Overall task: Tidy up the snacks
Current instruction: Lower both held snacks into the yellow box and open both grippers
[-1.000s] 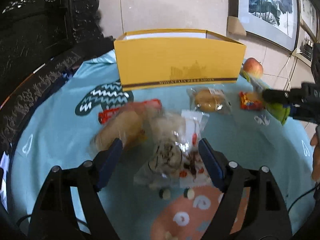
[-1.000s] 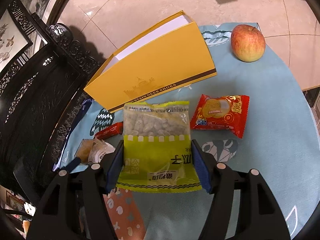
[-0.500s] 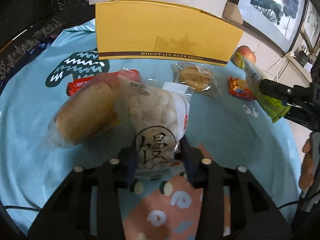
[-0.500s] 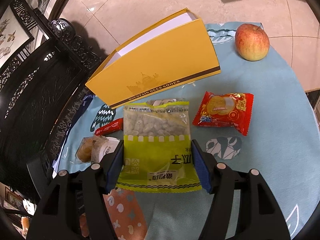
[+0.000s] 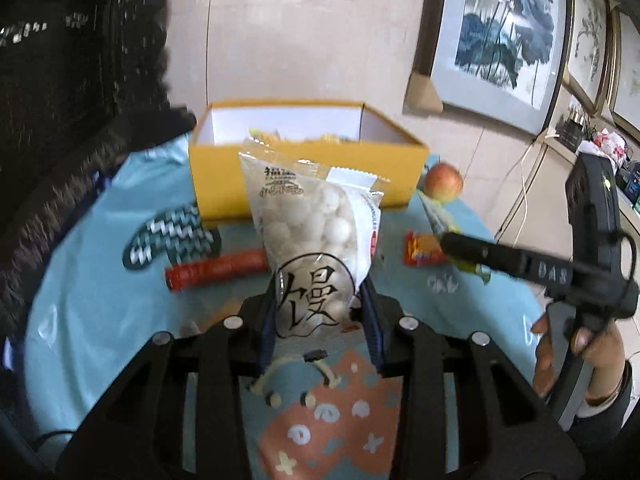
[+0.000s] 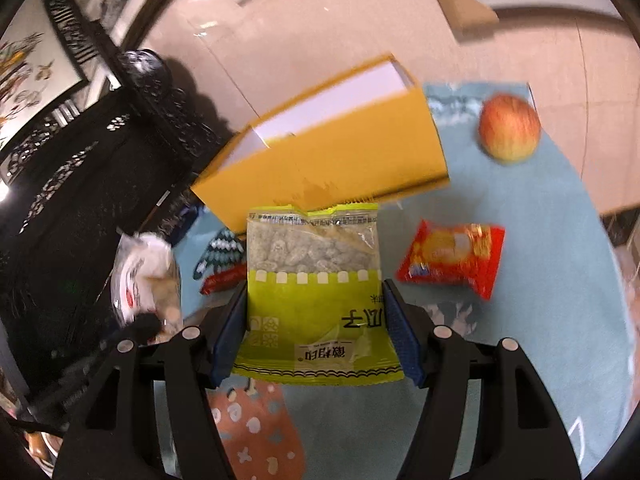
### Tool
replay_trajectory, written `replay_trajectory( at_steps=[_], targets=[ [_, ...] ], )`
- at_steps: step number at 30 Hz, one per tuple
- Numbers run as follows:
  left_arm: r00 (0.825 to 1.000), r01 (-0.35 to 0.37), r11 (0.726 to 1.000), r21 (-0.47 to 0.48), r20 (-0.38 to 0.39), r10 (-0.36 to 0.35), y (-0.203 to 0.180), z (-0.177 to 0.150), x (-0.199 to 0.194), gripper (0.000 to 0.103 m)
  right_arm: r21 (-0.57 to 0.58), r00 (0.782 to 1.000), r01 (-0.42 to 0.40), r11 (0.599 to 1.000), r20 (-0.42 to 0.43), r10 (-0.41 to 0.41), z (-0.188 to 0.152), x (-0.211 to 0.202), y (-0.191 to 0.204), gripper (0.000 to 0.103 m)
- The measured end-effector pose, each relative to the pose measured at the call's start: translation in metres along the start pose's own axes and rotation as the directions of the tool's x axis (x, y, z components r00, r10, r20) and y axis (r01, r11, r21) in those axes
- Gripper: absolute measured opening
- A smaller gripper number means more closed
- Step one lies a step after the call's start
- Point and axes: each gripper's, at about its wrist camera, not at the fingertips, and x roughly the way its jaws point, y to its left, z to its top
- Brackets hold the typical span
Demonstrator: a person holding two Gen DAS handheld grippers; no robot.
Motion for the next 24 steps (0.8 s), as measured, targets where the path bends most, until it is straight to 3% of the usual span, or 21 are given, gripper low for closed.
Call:
replay_trajectory(
  at_steps=[3, 8, 14, 19, 22, 23, 24],
  targets=[
    [0.999, -0.035, 0.999, 0.024, 0.010, 0.035, -0.001, 0.032, 0.007, 0.037, -0.048, 0.999, 0.035, 0.998, 0.036, -0.033, 0.014, -0.008, 0.014, 0.066],
    [0.999, -0.035, 0.999, -0.030, 0.039, 0.036, 0.005, 0.087, 0.018, 0.037, -0.128, 0.990, 0.083, 0.988, 0.123, -0.067, 0.050, -0.014, 0.035, 0.066],
    [0.998, -0.049, 0.996, -0.077, 0.023, 0.051, 0.011, 0.132, 0.065, 0.037, -0.159, 0.957, 0.176, 0.972, 0.258, -0.131, 0.090, 0.012, 0.047, 0.066],
    [0.997, -0.082, 0.994, -0.069, -0.003, 0.082, 0.020, 0.151, 0.111, 0.037, -0.168, 0.952, 0.228, 0.959, 0.244, -0.183, 0.118, 0.059, 0.039, 0.065],
    [0.996, -0.083, 0.990, -0.112, -0.041, 0.079, 0.035, 0.158, 0.141, 0.038, -0.169, 0.952, 0.247, 0.954, 0.228, -0.206, 0.129, 0.087, 0.026, 0.066],
    [0.994, -0.097, 0.986, -0.133, -0.055, 0.090, 0.040, 0.158, 0.149, 0.047, -0.175, 0.951, 0.260, 0.950, 0.218, -0.220, 0.132, 0.098, 0.022, 0.066],
    [0.987, -0.158, 0.973, -0.167, -0.066, 0.149, 0.046, 0.157, 0.158, 0.075, -0.190, 0.948, 0.280, 0.941, 0.211, -0.240, 0.132, 0.106, 0.022, 0.068]
  ],
)
